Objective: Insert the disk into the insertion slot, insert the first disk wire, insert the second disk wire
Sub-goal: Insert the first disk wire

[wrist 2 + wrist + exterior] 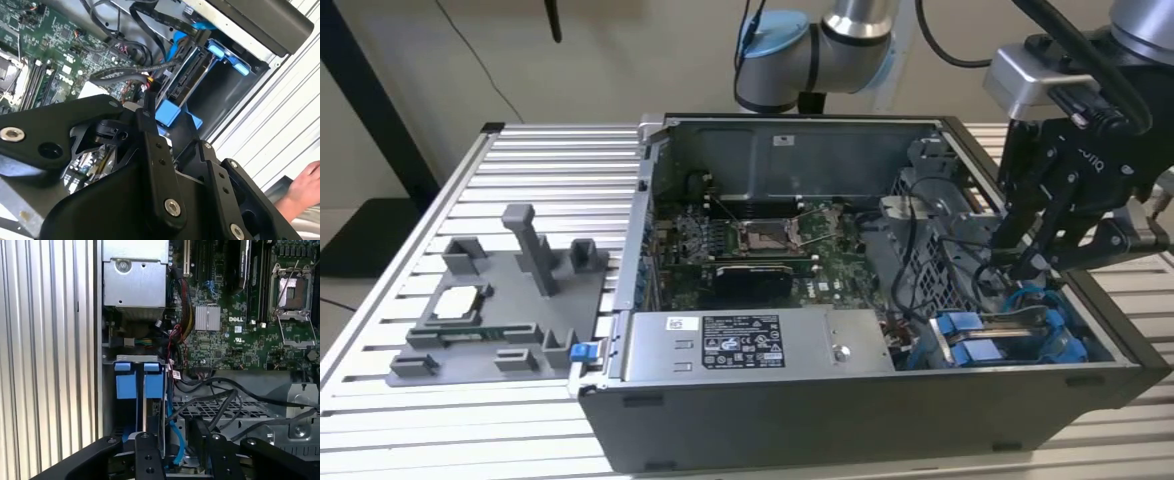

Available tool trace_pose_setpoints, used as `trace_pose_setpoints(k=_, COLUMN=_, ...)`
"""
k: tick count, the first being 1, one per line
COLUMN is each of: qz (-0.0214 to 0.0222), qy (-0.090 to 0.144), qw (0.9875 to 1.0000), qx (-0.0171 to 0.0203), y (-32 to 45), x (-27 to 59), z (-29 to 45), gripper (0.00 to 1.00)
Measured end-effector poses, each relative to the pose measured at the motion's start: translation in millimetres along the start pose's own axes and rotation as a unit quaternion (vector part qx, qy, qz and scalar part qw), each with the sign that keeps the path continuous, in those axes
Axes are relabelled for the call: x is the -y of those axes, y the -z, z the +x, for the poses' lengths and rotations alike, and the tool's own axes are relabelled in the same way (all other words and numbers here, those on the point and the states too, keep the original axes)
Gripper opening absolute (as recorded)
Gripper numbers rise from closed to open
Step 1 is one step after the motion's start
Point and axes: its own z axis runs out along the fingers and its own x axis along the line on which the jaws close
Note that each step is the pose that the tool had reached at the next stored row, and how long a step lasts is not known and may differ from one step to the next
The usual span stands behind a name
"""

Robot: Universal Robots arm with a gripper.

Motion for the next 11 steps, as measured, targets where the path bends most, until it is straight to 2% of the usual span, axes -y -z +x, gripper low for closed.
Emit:
trace_pose_setpoints(k=3, qz=0.0034, qy=0.001, qw=1.0000, qx=0.0046, y=-1.6, x=-0.1, z=-1.7, gripper=1.00)
trace_pose_setpoints(k=10, qz=0.0109, qy=0.003, qw=0.9999, qx=0.0080, y=-8.6, x=-0.3, z=-2.9, gripper=1.00)
trace_pose_setpoints(k=11, qz=0.0115, qy=0.003, qw=0.9999, qx=0.0098, y=-9.7, x=-0.3, z=-2.8, gripper=0.00)
